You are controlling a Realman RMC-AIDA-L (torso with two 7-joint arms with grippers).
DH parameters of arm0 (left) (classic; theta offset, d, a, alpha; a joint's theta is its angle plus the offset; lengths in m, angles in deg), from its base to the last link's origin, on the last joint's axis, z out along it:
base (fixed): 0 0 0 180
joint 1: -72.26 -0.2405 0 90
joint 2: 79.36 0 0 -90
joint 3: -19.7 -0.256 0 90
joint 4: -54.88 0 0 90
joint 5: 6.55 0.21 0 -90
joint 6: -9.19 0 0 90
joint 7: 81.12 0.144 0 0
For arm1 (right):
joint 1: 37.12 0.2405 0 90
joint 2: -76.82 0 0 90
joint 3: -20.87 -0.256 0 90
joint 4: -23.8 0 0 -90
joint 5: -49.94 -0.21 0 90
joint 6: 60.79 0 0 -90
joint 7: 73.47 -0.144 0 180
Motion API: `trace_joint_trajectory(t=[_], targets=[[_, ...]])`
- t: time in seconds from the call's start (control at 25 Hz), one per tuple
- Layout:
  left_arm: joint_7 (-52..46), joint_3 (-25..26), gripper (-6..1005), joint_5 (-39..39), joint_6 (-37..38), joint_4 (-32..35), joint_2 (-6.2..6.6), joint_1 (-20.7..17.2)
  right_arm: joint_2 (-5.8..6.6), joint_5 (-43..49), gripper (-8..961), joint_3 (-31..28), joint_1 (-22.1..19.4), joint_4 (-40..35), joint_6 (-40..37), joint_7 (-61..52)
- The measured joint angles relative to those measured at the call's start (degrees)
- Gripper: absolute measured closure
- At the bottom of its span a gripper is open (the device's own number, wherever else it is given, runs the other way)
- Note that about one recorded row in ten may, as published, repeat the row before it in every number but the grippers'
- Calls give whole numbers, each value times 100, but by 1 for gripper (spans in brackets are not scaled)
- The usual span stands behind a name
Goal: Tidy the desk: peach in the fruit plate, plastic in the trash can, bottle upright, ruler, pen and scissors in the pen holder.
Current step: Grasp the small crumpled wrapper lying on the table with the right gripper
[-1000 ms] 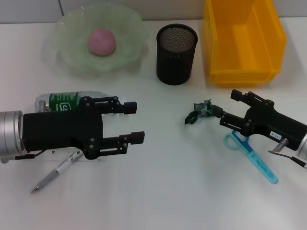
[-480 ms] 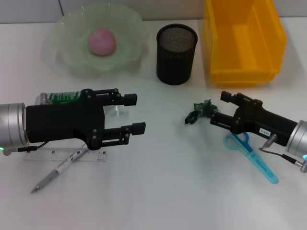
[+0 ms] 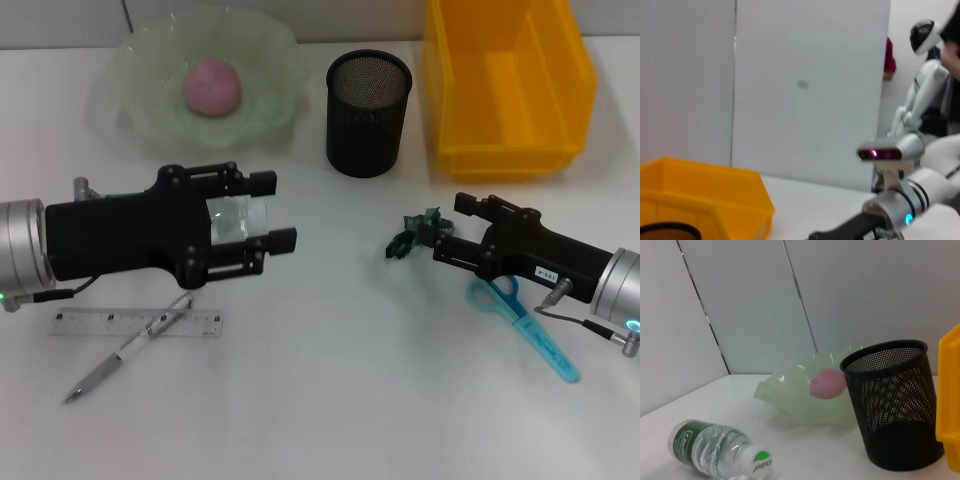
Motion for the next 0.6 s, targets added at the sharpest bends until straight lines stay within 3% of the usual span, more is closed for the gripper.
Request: trace_joint_trajectory(t=[0.32,0.6], targets=[[233,381,350,-579,-13,-397,6,7,-7,-15,136,-29,-10,16,52,-93],[6,445,364,-553,-96,-406,11,-79,-2,-3,136,1,-28,-5,241,-95]])
